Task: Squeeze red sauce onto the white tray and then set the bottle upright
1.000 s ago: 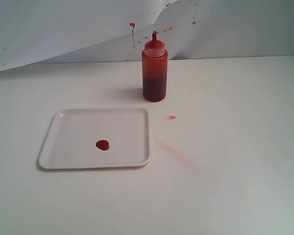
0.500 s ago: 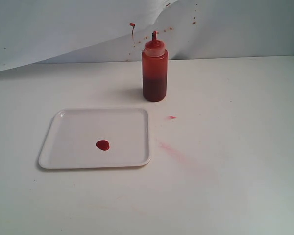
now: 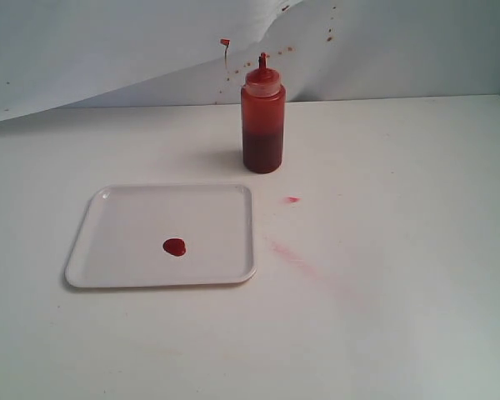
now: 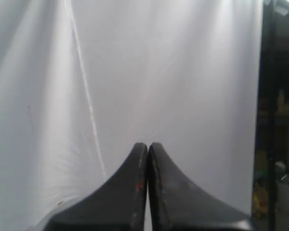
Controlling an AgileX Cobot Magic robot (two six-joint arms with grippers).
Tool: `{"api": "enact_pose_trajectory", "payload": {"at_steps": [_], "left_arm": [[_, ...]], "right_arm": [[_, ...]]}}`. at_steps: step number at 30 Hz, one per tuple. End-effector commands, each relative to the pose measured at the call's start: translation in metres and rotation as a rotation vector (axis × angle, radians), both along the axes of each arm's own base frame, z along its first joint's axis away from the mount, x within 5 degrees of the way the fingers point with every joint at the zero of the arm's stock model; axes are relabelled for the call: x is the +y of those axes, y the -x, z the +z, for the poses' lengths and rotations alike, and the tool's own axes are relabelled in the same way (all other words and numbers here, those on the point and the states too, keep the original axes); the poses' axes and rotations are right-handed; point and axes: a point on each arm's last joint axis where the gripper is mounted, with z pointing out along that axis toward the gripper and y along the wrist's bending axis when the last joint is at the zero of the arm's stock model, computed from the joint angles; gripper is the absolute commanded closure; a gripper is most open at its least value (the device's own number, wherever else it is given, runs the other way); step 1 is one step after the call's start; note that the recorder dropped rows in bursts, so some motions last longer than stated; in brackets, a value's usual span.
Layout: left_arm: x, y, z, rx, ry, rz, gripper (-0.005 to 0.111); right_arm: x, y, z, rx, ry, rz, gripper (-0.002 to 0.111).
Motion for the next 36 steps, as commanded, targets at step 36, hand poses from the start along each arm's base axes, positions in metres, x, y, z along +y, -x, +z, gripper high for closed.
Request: {"api": "enact_pose_trajectory", "payload": {"at_steps": [36], "left_arm": [[0.000, 0.000, 0.000, -0.014, 0.013, 0.002, 0.107]], "right_arm": [[-0.009, 0.003, -0.188, 0.317, 0.038, -0.126, 0.108]]}}
